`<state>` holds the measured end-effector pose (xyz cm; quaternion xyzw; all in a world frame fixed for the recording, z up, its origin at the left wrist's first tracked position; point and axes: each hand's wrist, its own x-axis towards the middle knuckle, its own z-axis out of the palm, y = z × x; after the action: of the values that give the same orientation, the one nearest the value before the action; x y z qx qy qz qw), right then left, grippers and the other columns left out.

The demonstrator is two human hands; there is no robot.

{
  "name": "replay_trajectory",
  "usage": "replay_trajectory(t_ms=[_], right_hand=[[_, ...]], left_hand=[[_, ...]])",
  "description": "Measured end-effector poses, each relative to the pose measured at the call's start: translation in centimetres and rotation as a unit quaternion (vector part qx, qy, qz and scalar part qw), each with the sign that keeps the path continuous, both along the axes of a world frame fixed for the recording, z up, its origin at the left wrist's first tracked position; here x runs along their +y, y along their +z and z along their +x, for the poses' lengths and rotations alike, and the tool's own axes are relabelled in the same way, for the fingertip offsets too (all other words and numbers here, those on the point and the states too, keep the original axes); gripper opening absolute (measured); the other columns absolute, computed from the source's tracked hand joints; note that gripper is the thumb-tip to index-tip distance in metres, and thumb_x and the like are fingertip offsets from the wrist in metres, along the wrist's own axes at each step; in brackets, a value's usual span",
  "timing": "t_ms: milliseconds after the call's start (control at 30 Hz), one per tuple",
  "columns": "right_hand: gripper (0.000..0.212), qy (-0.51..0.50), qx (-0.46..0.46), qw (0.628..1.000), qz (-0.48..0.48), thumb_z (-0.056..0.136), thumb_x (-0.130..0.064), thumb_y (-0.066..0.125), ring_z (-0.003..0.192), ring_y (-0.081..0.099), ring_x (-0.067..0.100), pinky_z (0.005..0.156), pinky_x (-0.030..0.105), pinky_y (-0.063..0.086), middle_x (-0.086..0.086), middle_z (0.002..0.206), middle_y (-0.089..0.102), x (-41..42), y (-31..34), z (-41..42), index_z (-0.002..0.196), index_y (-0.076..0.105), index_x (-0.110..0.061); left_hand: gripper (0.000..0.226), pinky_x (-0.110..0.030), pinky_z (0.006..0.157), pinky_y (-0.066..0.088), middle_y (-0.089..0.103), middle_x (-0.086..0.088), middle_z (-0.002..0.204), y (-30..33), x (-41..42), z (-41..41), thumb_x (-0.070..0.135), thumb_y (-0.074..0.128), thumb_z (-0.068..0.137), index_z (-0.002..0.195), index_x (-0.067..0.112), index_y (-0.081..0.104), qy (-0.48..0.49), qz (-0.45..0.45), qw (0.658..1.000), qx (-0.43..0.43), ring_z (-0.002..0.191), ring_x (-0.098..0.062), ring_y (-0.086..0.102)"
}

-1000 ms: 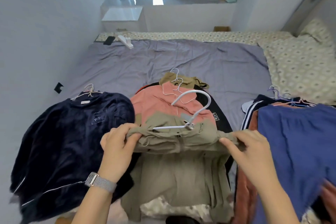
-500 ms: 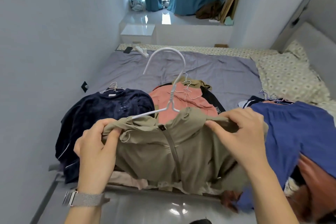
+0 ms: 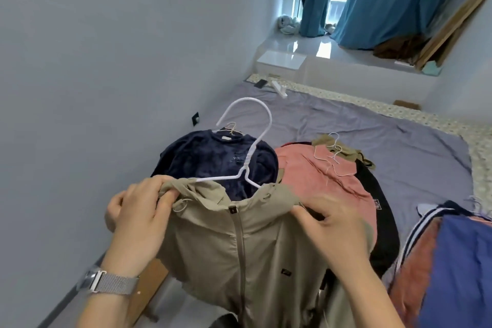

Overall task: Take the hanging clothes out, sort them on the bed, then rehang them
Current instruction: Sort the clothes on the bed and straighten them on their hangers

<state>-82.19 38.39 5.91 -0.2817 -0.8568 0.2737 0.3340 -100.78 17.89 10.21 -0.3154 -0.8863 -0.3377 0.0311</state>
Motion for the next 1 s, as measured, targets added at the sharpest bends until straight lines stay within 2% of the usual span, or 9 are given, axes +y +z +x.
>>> replay_trajectory(t_ms=[67, 233, 300, 400, 533, 633, 833, 933, 1000], right_hand=[[0.007, 0.012, 0.016, 1.0, -0.003, 0.074, -0.039, 0.058, 0.062, 0.053, 0.001, 0.059, 0.017, 0.038, -0.019, 0.059, 0.057, -0.4, 0.5, -1.8, 0.07, 0.063, -0.036], [0.02, 0.028, 0.027, 0.999, 0.001, 0.071, -0.023, 0.068, 0.061, 0.052, -0.006, 0.055, 0.007, 0.032, -0.025, 0.061, 0.055, 1.5, 1.0, -6.7, 0.059, 0.055, -0.034], [0.021, 0.043, 0.021, 0.999, 0.007, 0.071, -0.022, 0.068, 0.063, 0.052, -0.009, 0.055, 0.005, 0.032, -0.028, 0.061, 0.054, 2.1, 0.9, -9.1, 0.058, 0.055, -0.034], [0.007, 0.066, -0.002, 0.998, 0.01, 0.074, -0.028, 0.066, 0.069, 0.058, -0.005, 0.06, 0.007, 0.038, -0.02, 0.066, 0.063, 3.4, 0.4, -13.5, 0.07, 0.071, -0.032], [0.016, 0.075, -0.029, 0.997, 0.016, 0.081, -0.04, 0.056, 0.078, 0.058, -0.011, 0.067, 0.007, 0.039, -0.026, 0.081, 0.064, 6.1, -1.1, -20.4, 0.08, 0.07, -0.034], [0.01, 0.039, -0.023, 0.999, 0.016, 0.082, -0.028, 0.062, 0.08, 0.056, -0.013, 0.069, 0.004, 0.038, -0.03, 0.078, 0.062, 8.7, -0.7, -26.2, 0.083, 0.072, -0.03], [0.01, -0.034, 0.007, 0.996, 0.085, 0.082, -0.022, 0.062, 0.075, 0.053, 0.005, 0.07, 0.018, 0.038, -0.007, 0.076, 0.066, 15.1, 0.7, -38.9, 0.084, 0.071, -0.016], [0.018, -0.09, -0.079, 0.99, 0.076, 0.084, -0.024, 0.059, 0.085, 0.058, 0.02, 0.077, 0.034, 0.044, -0.001, 0.09, 0.066, 19.3, -4.8, -43.2, 0.098, 0.068, -0.018], [0.036, -0.104, -0.183, 0.977, 0.029, 0.081, -0.02, 0.061, 0.101, 0.057, 0.029, 0.089, 0.04, 0.046, 0.006, 0.107, 0.063, 21.1, -9.8, -44.6, 0.116, 0.061, -0.014]], left_hand=[[0.022, -0.033, 0.094, 0.021, 0.058, 0.016, 0.092, 0.5, 0.0, -1.0, 0.037, 0.035, 0.093, 0.09, 0.035, 0.056, 0.006, -0.013, 1.0, 0.024, 0.097, -0.01, 0.048], [0.027, -0.027, 0.089, 0.016, 0.053, 0.022, 0.091, 0.5, 0.8, -4.9, 0.044, 0.027, 0.085, 0.091, 0.037, 0.053, 0.019, 0.013, 0.998, 0.055, 0.095, -0.002, 0.041], [0.025, -0.028, 0.09, 0.017, 0.054, 0.024, 0.091, 0.2, 1.5, -7.5, 0.042, 0.03, 0.085, 0.09, 0.036, 0.053, 0.021, 0.023, 0.998, 0.052, 0.094, -0.001, 0.041], [0.024, -0.025, 0.086, 0.016, 0.054, 0.026, 0.089, -0.6, 2.8, -12.3, 0.044, 0.029, 0.081, 0.087, 0.038, 0.052, 0.033, 0.04, 0.997, 0.053, 0.09, 0.002, 0.038], [0.032, -0.025, 0.085, 0.015, 0.055, 0.024, 0.086, -2.2, 5.4, -21.0, 0.047, 0.027, 0.075, 0.087, 0.037, 0.055, 0.04, 0.063, 0.997, 0.017, 0.09, -0.002, 0.039], [0.023, -0.032, 0.089, 0.021, 0.056, 0.019, 0.083, -1.3, 8.2, -28.7, 0.039, 0.035, 0.078, 0.087, 0.036, 0.056, 0.029, 0.067, 0.997, 0.001, 0.093, -0.012, 0.044], [0.021, -0.047, 0.099, 0.034, 0.063, 0.006, 0.092, 1.6, 15.7, -42.8, 0.034, 0.045, 0.089, 0.098, 0.027, 0.063, -0.056, 0.059, 0.997, -0.013, 0.099, -0.018, 0.052], [0.019, -0.043, 0.1, 0.035, 0.067, -0.004, 0.105, -2.9, 21.6, -48.5, 0.026, 0.05, 0.095, 0.105, 0.021, 0.064, -0.094, -0.015, 0.993, -0.068, 0.11, -0.025, 0.054], [0.023, -0.042, 0.1, 0.036, 0.068, -0.004, 0.106, -8.4, 25.1, -51.3, 0.033, 0.048, 0.094, 0.104, 0.021, 0.065, -0.116, -0.06, 0.984, -0.12, 0.111, -0.026, 0.056]])
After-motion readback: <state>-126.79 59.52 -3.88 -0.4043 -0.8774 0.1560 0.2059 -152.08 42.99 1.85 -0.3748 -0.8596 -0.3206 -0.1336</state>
